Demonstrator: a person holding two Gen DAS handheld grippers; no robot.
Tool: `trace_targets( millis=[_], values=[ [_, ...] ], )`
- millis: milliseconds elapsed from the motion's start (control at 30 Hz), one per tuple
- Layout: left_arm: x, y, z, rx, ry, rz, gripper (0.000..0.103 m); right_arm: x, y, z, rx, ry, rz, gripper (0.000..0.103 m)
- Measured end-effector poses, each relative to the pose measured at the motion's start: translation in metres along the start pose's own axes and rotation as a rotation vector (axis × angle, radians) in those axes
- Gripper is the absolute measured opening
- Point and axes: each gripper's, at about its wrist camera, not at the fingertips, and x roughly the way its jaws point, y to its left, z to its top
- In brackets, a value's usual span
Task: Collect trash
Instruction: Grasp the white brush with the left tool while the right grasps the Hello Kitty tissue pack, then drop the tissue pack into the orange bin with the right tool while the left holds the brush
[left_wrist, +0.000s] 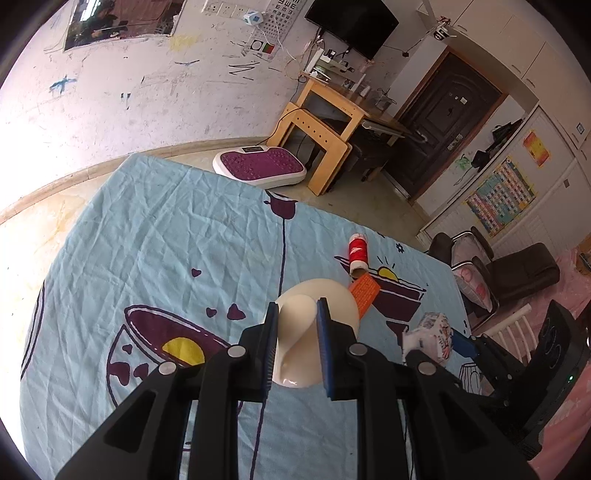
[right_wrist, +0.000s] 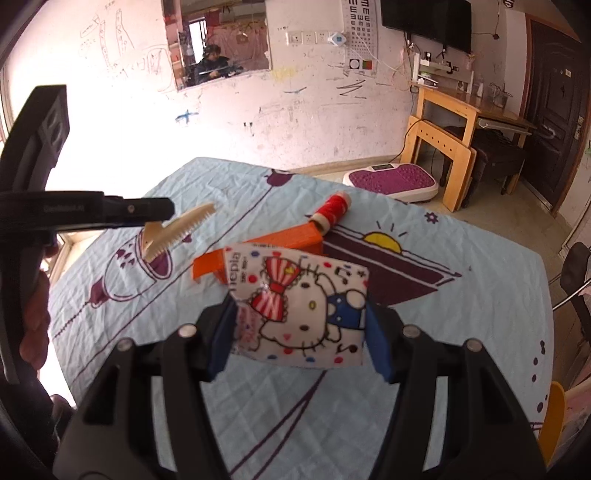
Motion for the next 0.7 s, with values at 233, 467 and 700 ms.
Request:
trace_targets(
  millis=[233, 467, 700],
  values=[
    [-0.004, -0.019, -0.002, 0.038, -0.005, 0.016, 0.017, -0.057, -0.080, -0.017, 0.173, -0.125, -0.085, 0.058],
    [-0.005, -0.054, -0.004, 0.093, -0.008, 0.016, 0.017, -0.100, -0.204, -0.088, 0.412, -0.125, -0.314, 0.058],
    [-0.003, -0.094, -0.007, 0.159, -0.005, 0.018, 0.017, -0.085, -0.285, -0.167, 0.610, -0.010, -0.409, 0.062]
  ],
)
